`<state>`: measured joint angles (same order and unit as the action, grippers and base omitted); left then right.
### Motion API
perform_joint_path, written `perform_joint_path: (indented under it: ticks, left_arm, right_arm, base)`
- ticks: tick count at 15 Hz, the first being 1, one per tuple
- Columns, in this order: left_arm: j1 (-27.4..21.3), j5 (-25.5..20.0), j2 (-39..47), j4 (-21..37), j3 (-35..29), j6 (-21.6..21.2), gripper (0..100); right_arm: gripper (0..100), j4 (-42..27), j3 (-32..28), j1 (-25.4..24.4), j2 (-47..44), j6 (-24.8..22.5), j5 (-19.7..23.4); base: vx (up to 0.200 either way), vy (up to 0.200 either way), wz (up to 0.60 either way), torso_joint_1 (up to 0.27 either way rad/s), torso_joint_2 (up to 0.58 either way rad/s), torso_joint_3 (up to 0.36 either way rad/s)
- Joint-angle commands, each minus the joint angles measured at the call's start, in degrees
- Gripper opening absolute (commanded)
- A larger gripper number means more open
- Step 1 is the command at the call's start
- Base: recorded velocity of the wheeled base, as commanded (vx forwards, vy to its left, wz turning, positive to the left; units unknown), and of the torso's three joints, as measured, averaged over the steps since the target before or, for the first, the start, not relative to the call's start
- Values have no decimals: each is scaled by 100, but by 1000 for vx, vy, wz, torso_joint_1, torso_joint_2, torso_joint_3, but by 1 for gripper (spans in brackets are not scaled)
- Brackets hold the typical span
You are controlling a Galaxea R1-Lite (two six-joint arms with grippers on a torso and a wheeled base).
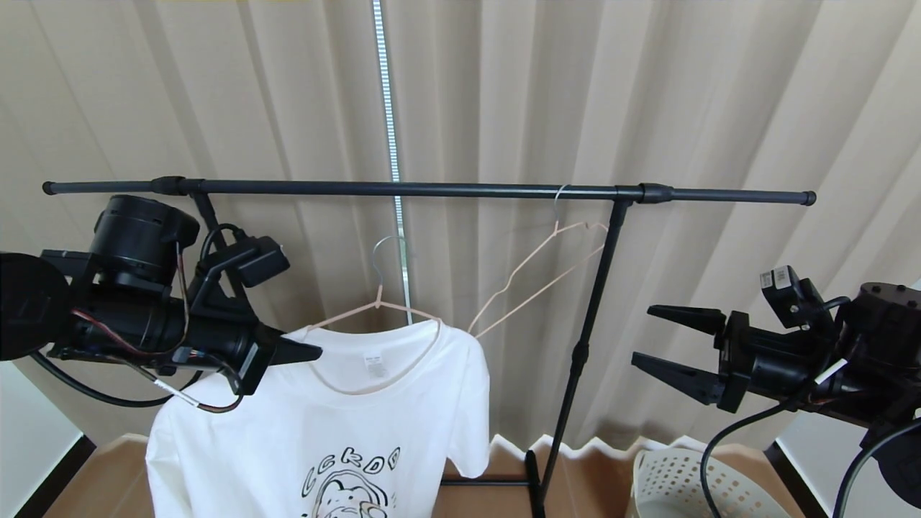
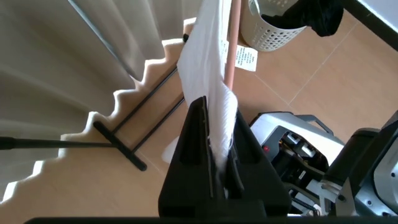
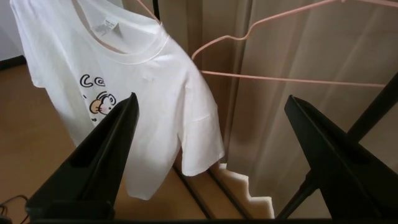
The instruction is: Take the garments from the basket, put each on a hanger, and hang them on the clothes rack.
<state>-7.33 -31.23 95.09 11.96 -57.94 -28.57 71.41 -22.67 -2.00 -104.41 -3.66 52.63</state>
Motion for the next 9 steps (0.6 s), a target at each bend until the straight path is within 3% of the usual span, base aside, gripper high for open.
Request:
perform_joint_path:
  ticks: [1, 3, 7, 9]
  left_arm:
    - [-6, 56, 291, -1, -86, 1, 0]
    - [-14, 390, 361, -1, -182, 36, 0]
    - [-58, 460, 520, -9, -367, 115, 0]
    - [-217, 522, 599, -18, -683, 581, 0]
  right_arm:
    - [100, 4, 0, -2, -9, -3, 2]
    - [100, 4, 0, -2, 0, -3, 2]
    - [100, 4, 0, -2, 17, 5, 2]
    - [100, 4, -9, -2, 17, 5, 2]
  base:
    - [0, 0, 0, 0, 0, 0]
    - [0, 0, 0, 0, 0, 0]
    - [0, 0, 0, 0, 0, 0]
    - [0, 0, 0, 0, 0, 0]
